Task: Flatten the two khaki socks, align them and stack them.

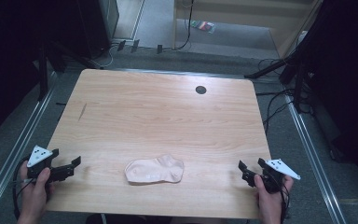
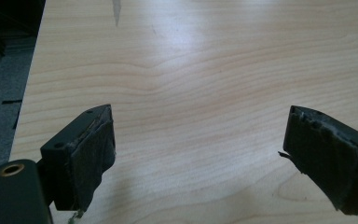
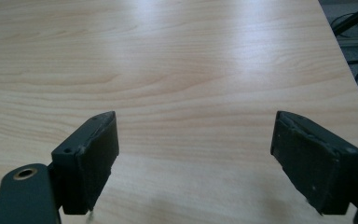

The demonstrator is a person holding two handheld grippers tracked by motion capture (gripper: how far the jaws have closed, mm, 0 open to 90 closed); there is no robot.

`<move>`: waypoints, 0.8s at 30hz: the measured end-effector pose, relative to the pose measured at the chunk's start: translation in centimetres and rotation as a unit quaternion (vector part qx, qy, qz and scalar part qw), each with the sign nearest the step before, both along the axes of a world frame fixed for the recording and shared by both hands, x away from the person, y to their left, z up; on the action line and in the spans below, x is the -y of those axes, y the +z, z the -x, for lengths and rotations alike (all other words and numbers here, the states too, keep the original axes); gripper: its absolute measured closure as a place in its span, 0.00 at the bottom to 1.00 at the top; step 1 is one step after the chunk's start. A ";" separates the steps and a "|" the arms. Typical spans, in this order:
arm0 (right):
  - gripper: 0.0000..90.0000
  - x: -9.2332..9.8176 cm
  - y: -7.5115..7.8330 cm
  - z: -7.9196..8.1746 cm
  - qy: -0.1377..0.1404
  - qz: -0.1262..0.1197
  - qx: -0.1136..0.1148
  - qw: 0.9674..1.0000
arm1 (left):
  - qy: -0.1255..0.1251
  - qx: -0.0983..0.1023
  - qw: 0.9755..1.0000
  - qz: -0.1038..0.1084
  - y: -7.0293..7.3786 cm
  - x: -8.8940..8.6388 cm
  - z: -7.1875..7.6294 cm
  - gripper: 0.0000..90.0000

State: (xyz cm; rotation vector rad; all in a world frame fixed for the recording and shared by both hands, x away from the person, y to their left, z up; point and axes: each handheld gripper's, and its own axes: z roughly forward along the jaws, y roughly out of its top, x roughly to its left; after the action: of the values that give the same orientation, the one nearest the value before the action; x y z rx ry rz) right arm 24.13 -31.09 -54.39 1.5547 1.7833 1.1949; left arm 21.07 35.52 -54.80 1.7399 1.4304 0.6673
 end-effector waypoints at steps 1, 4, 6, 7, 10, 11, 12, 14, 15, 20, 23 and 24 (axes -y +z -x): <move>0.17 0.0 0.0 0.0 0.000 0.000 0.000 1.000 | 0.000 0.000 1.000 0.000 0.0 0.0 0.0 0.11; 0.17 0.6 -0.3 0.7 0.001 0.003 -0.003 1.000 | -0.002 -0.002 1.000 -0.004 -0.1 -0.3 0.3 0.11; 0.17 1.2 -0.4 1.3 -0.002 -0.005 -0.002 1.000 | 0.002 -0.004 1.000 -0.009 -0.2 -0.7 0.8 0.11; 0.17 1.4 -0.4 1.5 -0.003 -0.003 -0.003 1.000 | 0.002 -0.004 1.000 -0.008 -0.2 -0.8 0.9 0.11; 0.17 2.0 -0.4 2.1 -0.009 -0.007 -0.002 1.000 | -0.004 -0.008 1.000 -0.003 -0.3 -1.3 1.5 0.11; 0.17 2.0 -0.4 2.1 -0.009 -0.007 -0.002 1.000 | -0.004 -0.008 1.000 -0.003 -0.3 -1.3 1.5 0.11; 0.17 2.3 -0.4 2.4 -0.009 -0.013 -0.008 1.000 | -0.004 -0.008 1.000 0.001 -0.5 -1.4 1.8 0.11; 0.17 2.3 -0.5 2.7 -0.010 -0.015 -0.014 1.000 | -0.007 -0.008 1.000 0.006 -0.5 -1.5 2.0 0.11; 0.17 2.3 -0.5 2.7 -0.017 -0.012 -0.015 1.000 | -0.008 -0.008 1.000 0.007 -0.5 -1.5 2.0 0.11; 0.17 1.9 -0.5 2.7 -0.023 0.007 -0.019 1.000 | -0.001 -0.008 1.000 0.023 -0.6 -1.6 1.8 0.11; 0.17 1.9 -0.5 2.7 -0.023 0.008 -0.018 1.000 | -0.001 -0.011 1.000 0.026 -0.6 -1.7 1.6 0.11; 0.17 2.0 -0.5 2.6 -0.025 0.003 -0.020 0.999 | 0.000 -0.017 1.000 0.024 -0.6 -1.6 1.5 0.11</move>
State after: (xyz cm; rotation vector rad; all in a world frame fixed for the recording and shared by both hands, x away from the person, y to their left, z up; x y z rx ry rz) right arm 21.48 -33.10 -54.88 1.6209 1.7618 1.1406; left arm 19.57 37.14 -55.41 1.7210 1.4575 0.6022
